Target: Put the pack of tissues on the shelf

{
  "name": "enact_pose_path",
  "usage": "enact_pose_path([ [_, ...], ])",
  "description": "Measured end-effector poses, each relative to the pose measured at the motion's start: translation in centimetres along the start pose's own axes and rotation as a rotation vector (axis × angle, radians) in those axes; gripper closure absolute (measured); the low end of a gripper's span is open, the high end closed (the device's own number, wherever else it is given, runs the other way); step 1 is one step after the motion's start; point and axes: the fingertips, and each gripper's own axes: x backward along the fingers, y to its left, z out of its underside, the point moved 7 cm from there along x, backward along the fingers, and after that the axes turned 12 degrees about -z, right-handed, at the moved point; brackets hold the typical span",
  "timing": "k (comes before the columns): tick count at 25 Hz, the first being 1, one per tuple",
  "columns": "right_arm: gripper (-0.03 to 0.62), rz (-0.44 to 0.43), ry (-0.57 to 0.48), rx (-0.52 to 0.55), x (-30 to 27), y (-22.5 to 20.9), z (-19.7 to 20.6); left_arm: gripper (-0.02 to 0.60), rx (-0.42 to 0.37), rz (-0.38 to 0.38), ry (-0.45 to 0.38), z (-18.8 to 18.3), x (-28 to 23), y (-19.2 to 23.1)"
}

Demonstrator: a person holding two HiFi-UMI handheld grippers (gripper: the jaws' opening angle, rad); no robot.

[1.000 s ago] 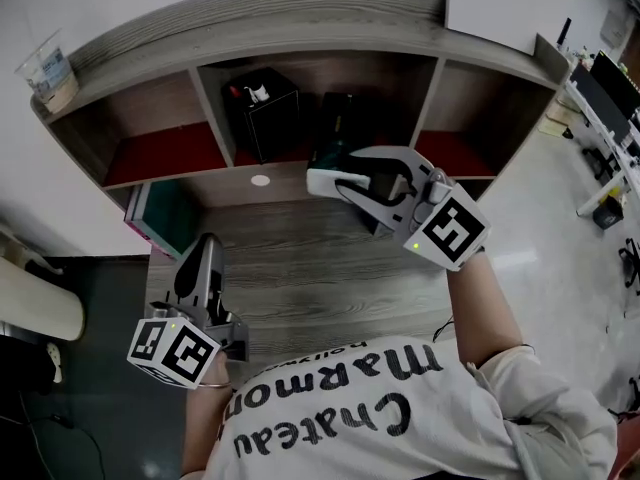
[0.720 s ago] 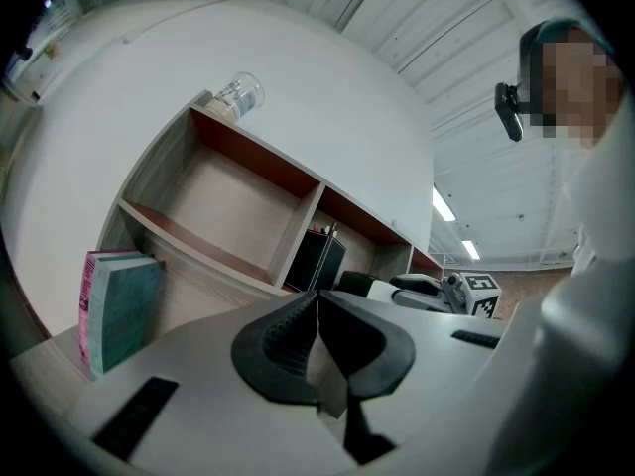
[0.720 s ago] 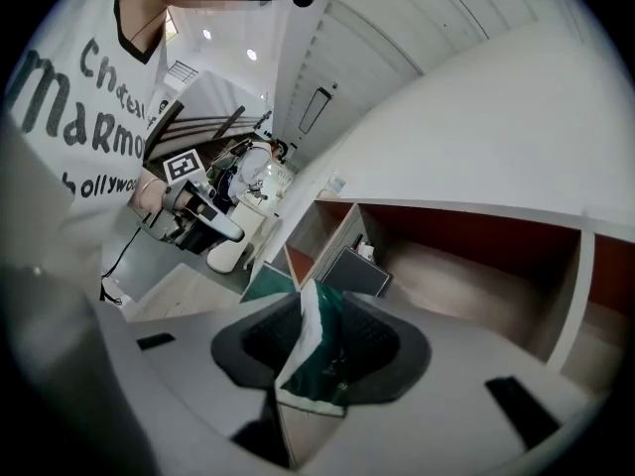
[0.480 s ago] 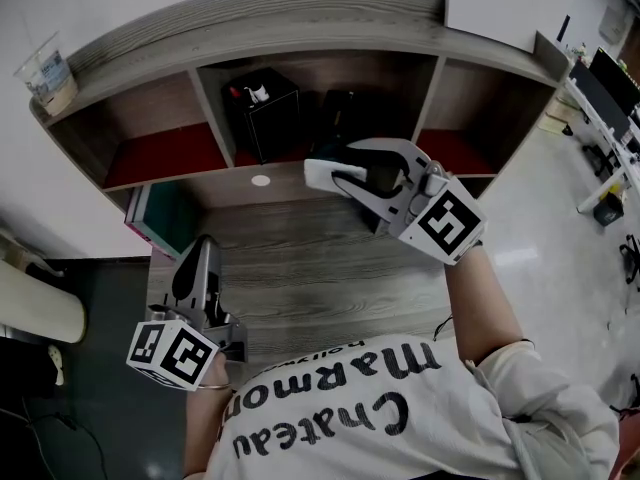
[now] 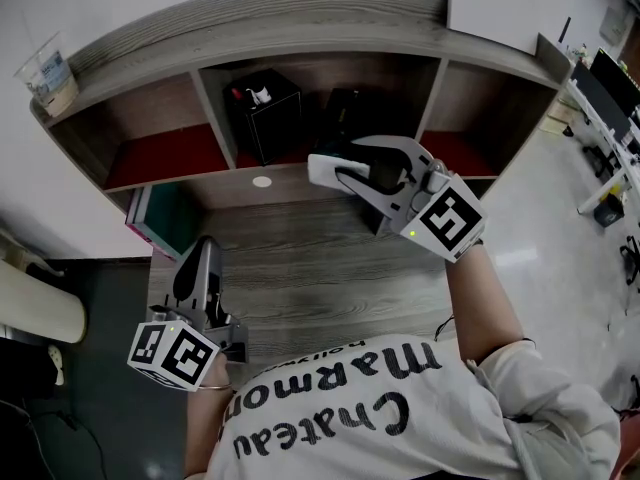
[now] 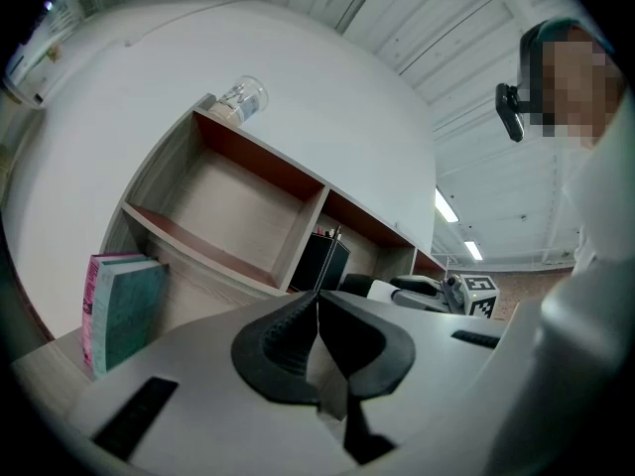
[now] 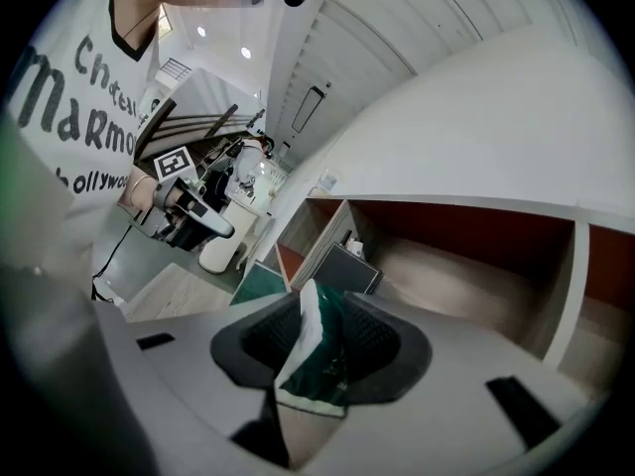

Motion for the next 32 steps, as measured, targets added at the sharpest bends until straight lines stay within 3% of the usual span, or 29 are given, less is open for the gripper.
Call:
enact_pose_path([
  [32,0.450,0.092,0.005,-0.023,0.4,-1.4,1.0,0.563,0.012,-0.005,0.000,0.3,0.0,0.2],
])
